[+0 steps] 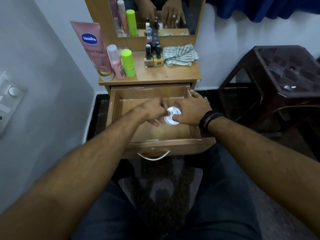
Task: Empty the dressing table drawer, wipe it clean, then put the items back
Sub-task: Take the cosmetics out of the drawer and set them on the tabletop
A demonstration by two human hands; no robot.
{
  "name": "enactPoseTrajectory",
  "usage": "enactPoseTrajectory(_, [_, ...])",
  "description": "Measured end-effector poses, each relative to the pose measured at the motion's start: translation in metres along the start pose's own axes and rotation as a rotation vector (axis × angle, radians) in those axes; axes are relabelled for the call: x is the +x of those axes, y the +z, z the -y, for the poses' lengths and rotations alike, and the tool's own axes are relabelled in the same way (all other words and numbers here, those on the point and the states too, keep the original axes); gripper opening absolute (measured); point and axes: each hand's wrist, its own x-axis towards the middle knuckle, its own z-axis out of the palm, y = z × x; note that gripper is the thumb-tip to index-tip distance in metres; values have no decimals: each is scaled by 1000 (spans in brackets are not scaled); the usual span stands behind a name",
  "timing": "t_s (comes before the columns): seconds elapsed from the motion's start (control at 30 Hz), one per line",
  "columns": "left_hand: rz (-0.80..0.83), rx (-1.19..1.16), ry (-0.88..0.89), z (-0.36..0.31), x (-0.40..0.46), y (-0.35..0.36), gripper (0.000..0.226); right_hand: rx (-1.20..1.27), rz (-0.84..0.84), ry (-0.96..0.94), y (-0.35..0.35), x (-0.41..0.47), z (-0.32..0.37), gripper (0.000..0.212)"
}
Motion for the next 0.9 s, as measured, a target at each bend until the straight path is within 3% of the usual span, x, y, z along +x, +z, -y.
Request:
enactPoseTrajectory(0.17, [-144,-139,14,-18,-6,-54,5,231,-207,-132,-36,9,17,65])
enactPoseTrajectory(0.37, [-322,-311,76,-21,3,-79,10,257,-267,-86,-60,41,30,81])
enactPoseTrajectory(0.47, [-466,-165,163,-15,15,-78,20,252,-308,-56,-63,57,33,81])
enactPoseTrajectory(0.57, [-558,9,194,-14,20,-73,30,275,-333,-30,-60,70,34,68])
enactPoseTrajectory(0.9, [-625,238,169,-10,40,-71,43,146,-404,-28,-43,95,32,56])
